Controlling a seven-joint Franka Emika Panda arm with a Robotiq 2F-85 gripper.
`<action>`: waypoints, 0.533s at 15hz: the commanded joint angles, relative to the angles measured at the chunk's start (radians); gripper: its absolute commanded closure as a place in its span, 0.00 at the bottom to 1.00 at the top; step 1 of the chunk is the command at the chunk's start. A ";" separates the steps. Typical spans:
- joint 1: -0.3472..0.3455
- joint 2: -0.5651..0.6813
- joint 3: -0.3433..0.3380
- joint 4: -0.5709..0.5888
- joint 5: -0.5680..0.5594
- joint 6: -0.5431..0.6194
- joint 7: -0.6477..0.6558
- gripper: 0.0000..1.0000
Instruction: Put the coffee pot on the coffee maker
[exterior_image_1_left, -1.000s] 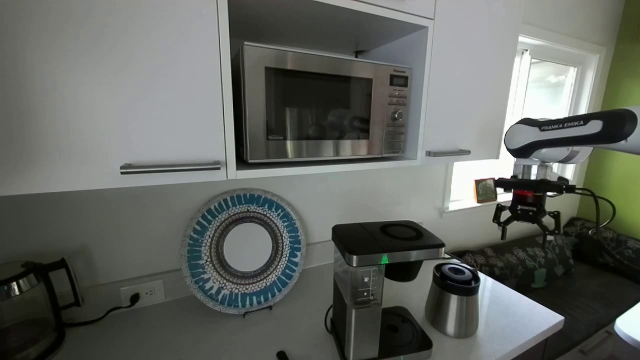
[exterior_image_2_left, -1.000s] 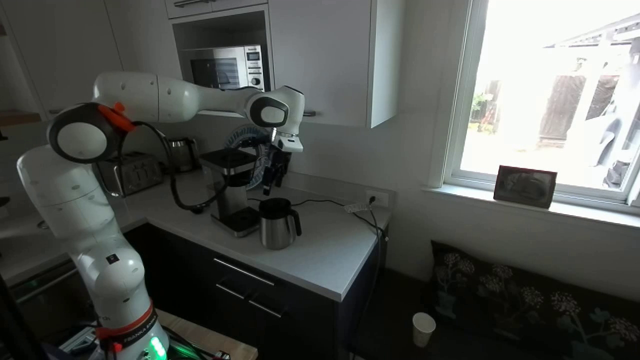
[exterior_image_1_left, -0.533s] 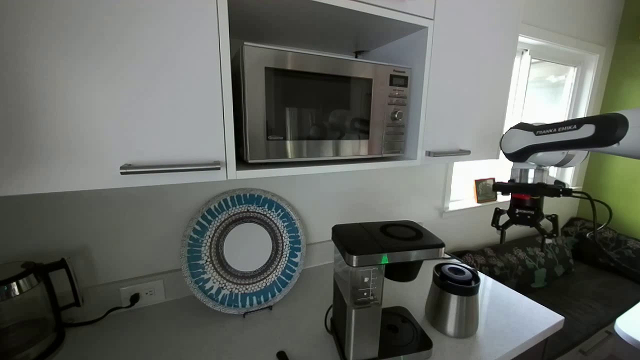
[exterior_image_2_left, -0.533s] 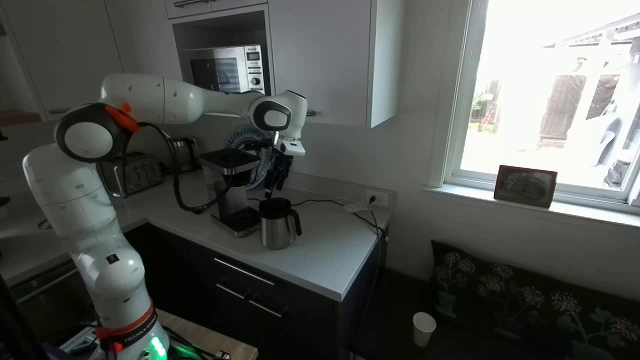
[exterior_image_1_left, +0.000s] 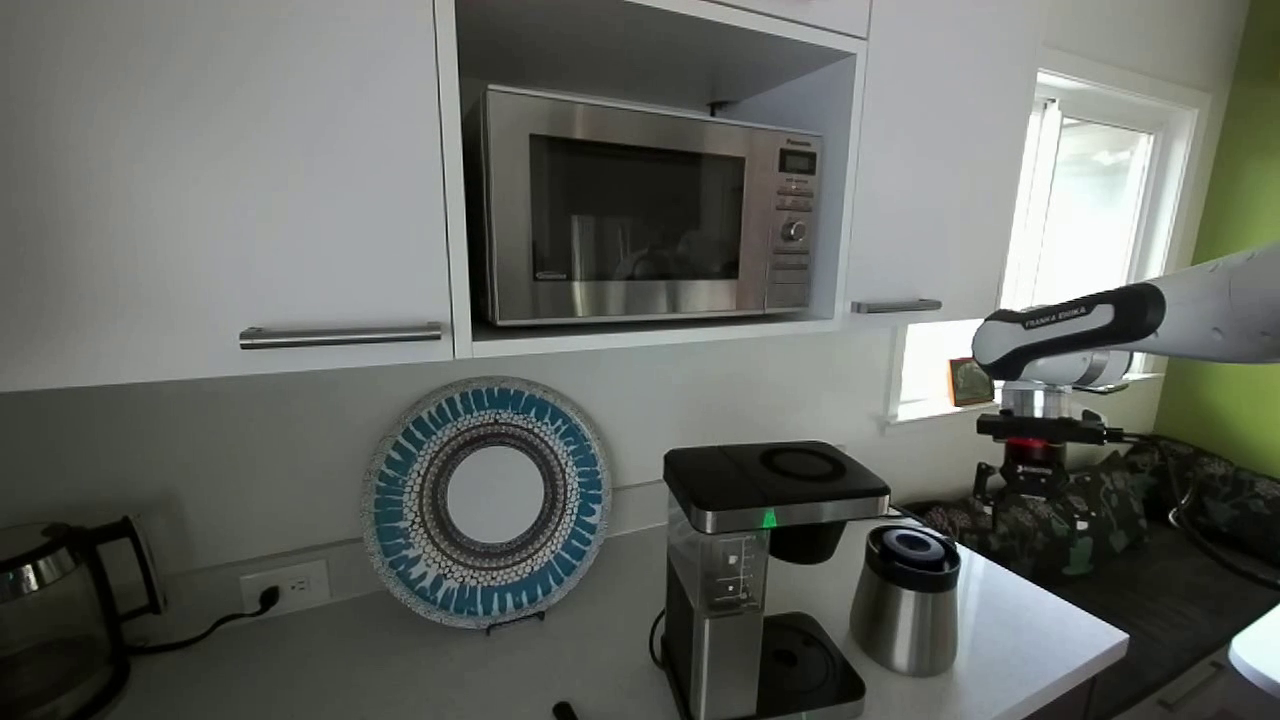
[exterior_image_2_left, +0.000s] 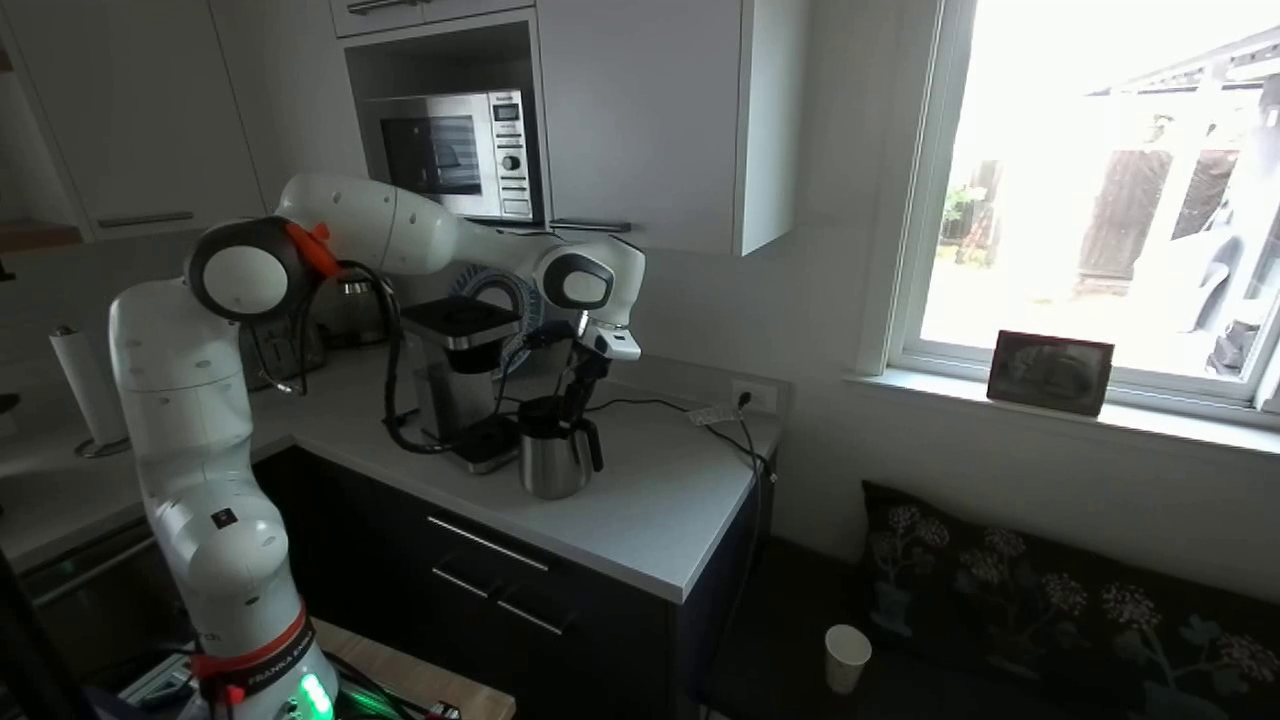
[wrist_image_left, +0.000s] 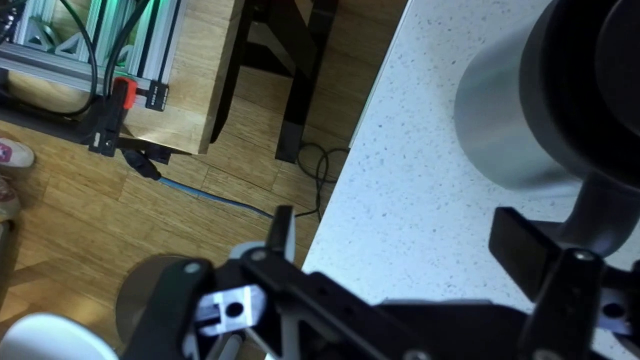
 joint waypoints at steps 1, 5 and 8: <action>-0.015 0.045 -0.016 0.024 0.075 0.015 -0.030 0.00; -0.028 0.082 -0.026 0.040 0.188 0.034 -0.013 0.00; -0.035 0.104 -0.028 0.047 0.272 0.072 -0.008 0.00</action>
